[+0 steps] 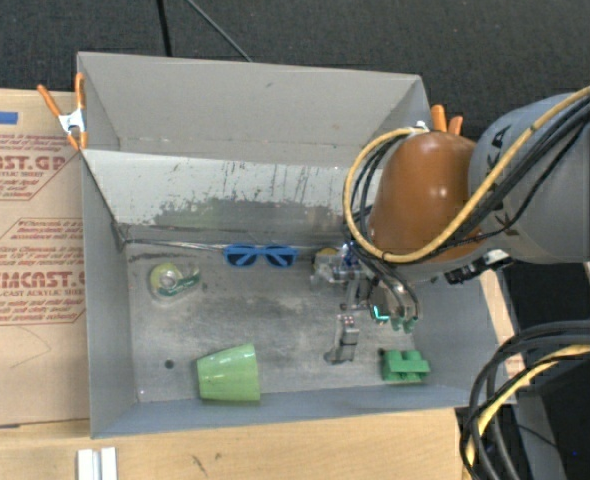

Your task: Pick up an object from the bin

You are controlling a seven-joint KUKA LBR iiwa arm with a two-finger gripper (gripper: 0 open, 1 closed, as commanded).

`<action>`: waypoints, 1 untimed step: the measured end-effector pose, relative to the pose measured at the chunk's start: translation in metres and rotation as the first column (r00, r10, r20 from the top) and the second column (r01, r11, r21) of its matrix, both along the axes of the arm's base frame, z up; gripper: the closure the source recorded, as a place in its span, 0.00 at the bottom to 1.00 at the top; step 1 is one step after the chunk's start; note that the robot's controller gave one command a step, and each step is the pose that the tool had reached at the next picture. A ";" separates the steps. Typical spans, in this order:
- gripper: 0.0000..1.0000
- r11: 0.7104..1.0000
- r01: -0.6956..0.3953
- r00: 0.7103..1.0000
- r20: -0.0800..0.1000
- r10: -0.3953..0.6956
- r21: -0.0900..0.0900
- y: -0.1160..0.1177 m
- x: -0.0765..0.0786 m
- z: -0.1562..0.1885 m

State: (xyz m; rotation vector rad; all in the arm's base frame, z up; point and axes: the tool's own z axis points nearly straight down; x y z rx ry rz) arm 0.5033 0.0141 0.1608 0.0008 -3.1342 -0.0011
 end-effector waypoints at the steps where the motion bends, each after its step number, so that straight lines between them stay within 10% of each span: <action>1: 0.00 0.999 0.035 0.999 0.011 -0.035 -0.001 -0.078 0.069 -0.094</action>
Offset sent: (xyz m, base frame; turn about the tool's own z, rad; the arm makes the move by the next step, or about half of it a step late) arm 0.0677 -0.0755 -0.0908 0.0314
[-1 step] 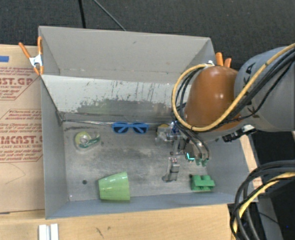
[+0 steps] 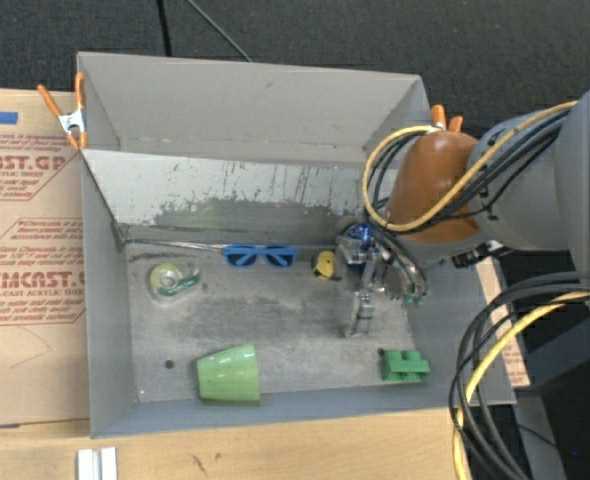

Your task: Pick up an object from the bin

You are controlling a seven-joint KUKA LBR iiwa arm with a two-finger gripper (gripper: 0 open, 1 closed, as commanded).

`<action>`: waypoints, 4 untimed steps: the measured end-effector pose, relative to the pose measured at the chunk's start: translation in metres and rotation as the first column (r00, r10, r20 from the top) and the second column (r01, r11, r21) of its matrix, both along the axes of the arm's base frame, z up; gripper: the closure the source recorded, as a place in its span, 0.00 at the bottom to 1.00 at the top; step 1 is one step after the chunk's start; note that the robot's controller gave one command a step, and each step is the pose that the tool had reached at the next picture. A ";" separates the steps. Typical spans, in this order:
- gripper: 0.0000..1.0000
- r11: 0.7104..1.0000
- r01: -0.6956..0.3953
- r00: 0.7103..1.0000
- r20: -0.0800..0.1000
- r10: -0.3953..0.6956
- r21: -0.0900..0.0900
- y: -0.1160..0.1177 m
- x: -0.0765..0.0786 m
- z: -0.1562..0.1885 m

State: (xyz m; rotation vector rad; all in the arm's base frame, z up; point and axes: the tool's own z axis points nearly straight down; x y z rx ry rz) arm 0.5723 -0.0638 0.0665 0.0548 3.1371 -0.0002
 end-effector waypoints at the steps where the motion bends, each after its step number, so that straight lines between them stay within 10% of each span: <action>1: 0.00 0.998 -0.069 0.998 0.001 0.069 -0.002 -0.034 0.014 0.035; 2: 0.00 0.952 0.307 0.952 0.000 -0.307 0.001 -0.052 0.011 0.050; 4: 0.00 0.843 0.538 0.843 -0.003 -0.538 0.002 -0.053 0.007 0.003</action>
Offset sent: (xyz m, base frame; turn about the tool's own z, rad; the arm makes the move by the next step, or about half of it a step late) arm 0.0128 -0.0330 0.0335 -0.0708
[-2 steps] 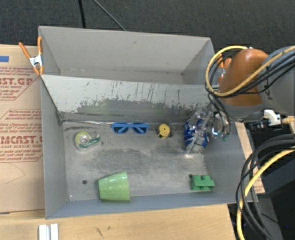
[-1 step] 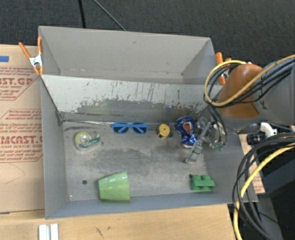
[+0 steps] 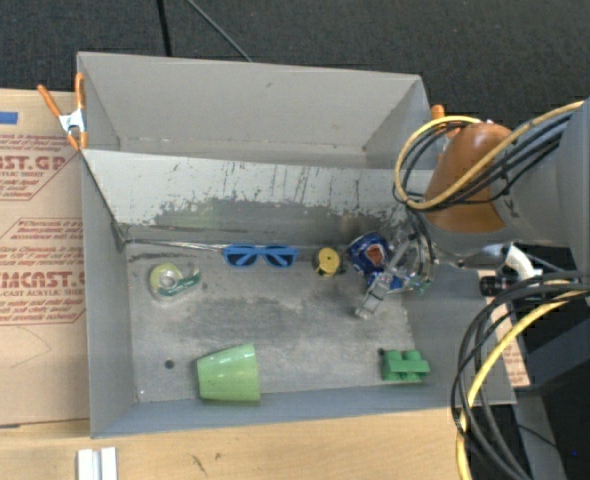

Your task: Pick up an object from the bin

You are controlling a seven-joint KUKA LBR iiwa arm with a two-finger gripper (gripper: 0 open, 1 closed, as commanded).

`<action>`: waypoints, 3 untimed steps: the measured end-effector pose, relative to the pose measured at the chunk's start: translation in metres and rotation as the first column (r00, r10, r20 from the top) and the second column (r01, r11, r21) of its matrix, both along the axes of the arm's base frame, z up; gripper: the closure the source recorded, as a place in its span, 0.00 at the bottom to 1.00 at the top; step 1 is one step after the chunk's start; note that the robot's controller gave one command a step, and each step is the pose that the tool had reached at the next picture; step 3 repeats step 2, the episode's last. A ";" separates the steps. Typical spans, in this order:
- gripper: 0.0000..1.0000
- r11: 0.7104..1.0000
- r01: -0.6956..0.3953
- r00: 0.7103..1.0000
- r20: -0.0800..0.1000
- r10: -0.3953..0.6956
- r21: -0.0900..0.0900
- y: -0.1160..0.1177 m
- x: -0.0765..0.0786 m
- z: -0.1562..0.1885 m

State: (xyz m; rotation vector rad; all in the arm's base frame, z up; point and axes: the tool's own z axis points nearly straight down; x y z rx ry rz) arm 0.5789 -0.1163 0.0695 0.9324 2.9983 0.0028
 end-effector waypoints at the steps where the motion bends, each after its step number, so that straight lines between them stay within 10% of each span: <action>1: 1.00 1.000 0.001 1.000 0.002 -0.001 -0.002 -0.001 0.001 0.001; 2: 1.00 1.000 -0.001 1.000 0.007 0.001 -0.002 -0.001 0.003 0.111; 3: 1.00 1.000 -0.001 1.000 0.007 0.001 -0.002 -0.001 0.003 0.111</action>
Offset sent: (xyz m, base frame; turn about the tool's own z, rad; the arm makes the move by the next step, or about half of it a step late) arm 0.0000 0.0000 0.0000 0.0000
